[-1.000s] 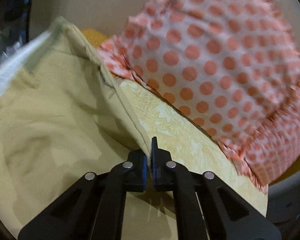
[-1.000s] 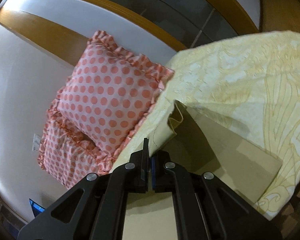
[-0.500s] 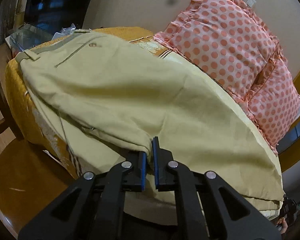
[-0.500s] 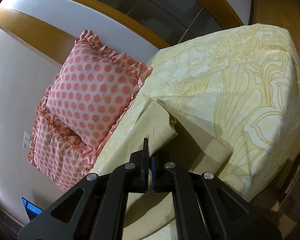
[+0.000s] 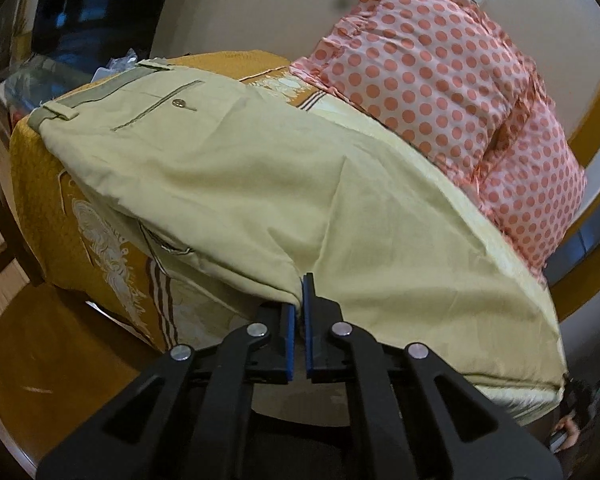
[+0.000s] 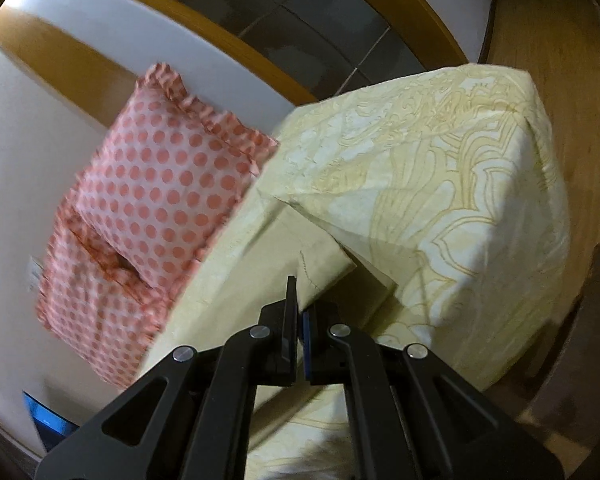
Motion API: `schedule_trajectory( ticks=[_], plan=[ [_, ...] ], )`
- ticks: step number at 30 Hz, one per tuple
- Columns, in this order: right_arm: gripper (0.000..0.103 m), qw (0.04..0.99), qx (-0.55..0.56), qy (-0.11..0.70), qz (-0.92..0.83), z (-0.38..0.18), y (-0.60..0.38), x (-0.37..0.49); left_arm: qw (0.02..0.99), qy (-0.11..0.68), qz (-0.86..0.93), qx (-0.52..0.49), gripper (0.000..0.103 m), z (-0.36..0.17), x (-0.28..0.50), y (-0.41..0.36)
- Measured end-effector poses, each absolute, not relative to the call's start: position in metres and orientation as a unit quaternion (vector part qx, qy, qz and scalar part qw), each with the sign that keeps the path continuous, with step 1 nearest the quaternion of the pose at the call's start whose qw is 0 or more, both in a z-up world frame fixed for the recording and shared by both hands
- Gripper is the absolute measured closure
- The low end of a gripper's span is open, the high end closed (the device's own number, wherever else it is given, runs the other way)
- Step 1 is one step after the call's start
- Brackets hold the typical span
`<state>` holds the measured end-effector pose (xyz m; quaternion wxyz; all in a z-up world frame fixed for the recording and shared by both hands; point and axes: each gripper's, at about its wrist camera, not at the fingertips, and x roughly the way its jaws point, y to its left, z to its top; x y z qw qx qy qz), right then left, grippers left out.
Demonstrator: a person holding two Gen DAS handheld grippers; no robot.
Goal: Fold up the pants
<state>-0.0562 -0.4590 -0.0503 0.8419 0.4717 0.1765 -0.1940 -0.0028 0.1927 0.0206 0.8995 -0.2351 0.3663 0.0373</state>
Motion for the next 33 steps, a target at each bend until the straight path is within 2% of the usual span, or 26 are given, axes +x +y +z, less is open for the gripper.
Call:
schedule_trajectory(
  ticks=[3,4,5,6,8,12,14,19,24,25,26,27,30,33],
  plan=[
    [0.085,0.842,0.466,0.168,-0.215,-0.046,-0.458,-0.068,0.912,0.349,0.033,-0.212,0.087,0.028,-0.013,0.190],
    [0.075,0.847,0.451,0.159,-0.232,-0.043,-0.457,-0.074,0.918,0.339,0.028,-0.205,0.077,0.034,-0.019,0.188],
    [0.071,0.851,0.435,0.154,-0.249,-0.040,-0.457,-0.078,0.922,0.331,0.027,-0.199,0.069,0.038,-0.024,0.188],
    [0.071,0.853,0.424,0.155,-0.261,-0.039,-0.459,-0.080,0.927,0.321,0.029,-0.193,0.066,0.044,-0.029,0.187],
    [0.071,0.854,0.418,0.158,-0.267,-0.041,-0.462,-0.078,0.938,0.291,0.042,-0.181,0.048,0.059,-0.039,0.184],
    [0.071,0.852,0.423,0.168,-0.257,-0.053,-0.459,-0.072,0.957,0.224,0.055,-0.175,0.043,0.084,-0.054,0.184],
    [0.070,0.856,0.424,0.167,-0.242,-0.053,-0.453,-0.073,0.961,0.211,0.057,-0.169,0.030,0.089,-0.050,0.183],
    [0.070,0.869,0.433,0.155,-0.184,-0.058,-0.437,-0.071,0.951,0.254,0.070,-0.165,0.030,0.066,-0.010,0.191],
    [0.072,0.877,0.414,0.141,-0.197,-0.059,-0.434,-0.065,0.933,0.299,0.081,-0.180,0.030,0.028,0.011,0.202],
    [0.076,0.877,0.410,0.145,-0.204,-0.058,-0.434,-0.063,0.937,0.293,0.084,-0.172,0.029,0.025,0.009,0.201],
    [0.089,0.878,0.405,0.150,-0.206,-0.058,-0.434,-0.061,0.939,0.290,0.085,-0.163,0.028,0.024,0.008,0.199],
    [0.095,0.880,0.405,0.152,-0.197,-0.058,-0.433,-0.058,0.941,0.289,0.082,-0.154,0.026,0.023,0.007,0.197],
    [0.096,0.894,0.390,0.140,-0.170,-0.042,-0.422,-0.048,0.945,0.284,0.079,-0.145,0.021,0.021,0.007,0.193],
    [0.096,0.923,0.350,0.128,-0.099,-0.003,-0.390,-0.019,0.947,0.280,0.077,-0.141,0.015,0.020,0.009,0.190]
  ],
)
